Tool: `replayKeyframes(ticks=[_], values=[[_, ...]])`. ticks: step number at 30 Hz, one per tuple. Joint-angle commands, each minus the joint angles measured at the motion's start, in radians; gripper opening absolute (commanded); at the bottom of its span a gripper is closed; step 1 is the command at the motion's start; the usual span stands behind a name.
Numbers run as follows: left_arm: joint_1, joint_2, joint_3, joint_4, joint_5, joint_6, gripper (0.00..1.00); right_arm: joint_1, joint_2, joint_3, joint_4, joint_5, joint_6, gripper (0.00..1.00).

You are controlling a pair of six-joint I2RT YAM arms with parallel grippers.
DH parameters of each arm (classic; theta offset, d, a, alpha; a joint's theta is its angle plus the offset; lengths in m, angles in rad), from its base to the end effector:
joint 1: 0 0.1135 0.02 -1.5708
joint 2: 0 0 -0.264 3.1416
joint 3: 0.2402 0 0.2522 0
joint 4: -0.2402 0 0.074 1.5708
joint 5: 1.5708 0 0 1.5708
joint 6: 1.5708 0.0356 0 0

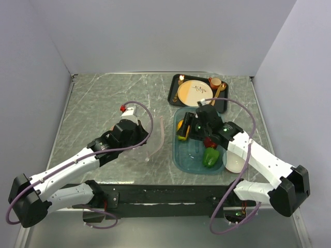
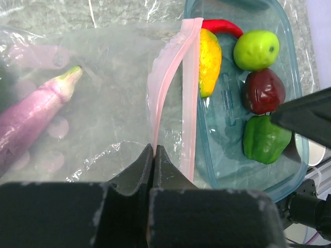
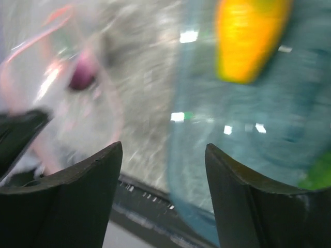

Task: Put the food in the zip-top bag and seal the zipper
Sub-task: Pick up the fake fruit from the bin.

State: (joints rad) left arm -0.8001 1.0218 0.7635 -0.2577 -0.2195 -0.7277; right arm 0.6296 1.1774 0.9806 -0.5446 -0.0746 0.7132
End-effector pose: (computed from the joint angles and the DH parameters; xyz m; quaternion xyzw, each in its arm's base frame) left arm 0.1651 -0.1589 0.2805 -0.0240 0.8604 -0.2777 0.4267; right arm 0.2017 0.1502 0.2943 0.0232 0.9144 0.2772 0.2940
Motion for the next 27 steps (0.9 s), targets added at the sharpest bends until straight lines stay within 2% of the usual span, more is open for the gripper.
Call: replayKeyframes(ticks=[1, 4, 8, 19, 23, 27], values=[[-0.004, -0.009, 0.042, 0.023, 0.009, -0.029, 0.01, -0.080, -0.009, -0.094, 0.000, 0.131, 0.081, 0.75], [-0.004, -0.012, 0.039, 0.017, 0.011, -0.035, 0.02, -0.157, 0.019, -0.134, 0.021, 0.078, 0.078, 0.75], [-0.004, 0.001, 0.042, -0.005, 0.000, -0.042, 0.01, -0.195, 0.028, -0.189, 0.078, -0.007, 0.077, 0.74], [-0.004, 0.004, 0.049, 0.012, -0.009, -0.032, 0.01, -0.203, 0.134, -0.168, 0.130, 0.022, 0.028, 0.74], [-0.004, 0.011, 0.054, 0.014, -0.004, -0.033, 0.01, -0.205, 0.197, -0.131, 0.149, 0.044, 0.026, 0.70], [-0.004, -0.008, 0.045, 0.012, -0.009, -0.036, 0.01, -0.206, 0.199, -0.151, 0.245, 0.015, 0.031, 0.75]])
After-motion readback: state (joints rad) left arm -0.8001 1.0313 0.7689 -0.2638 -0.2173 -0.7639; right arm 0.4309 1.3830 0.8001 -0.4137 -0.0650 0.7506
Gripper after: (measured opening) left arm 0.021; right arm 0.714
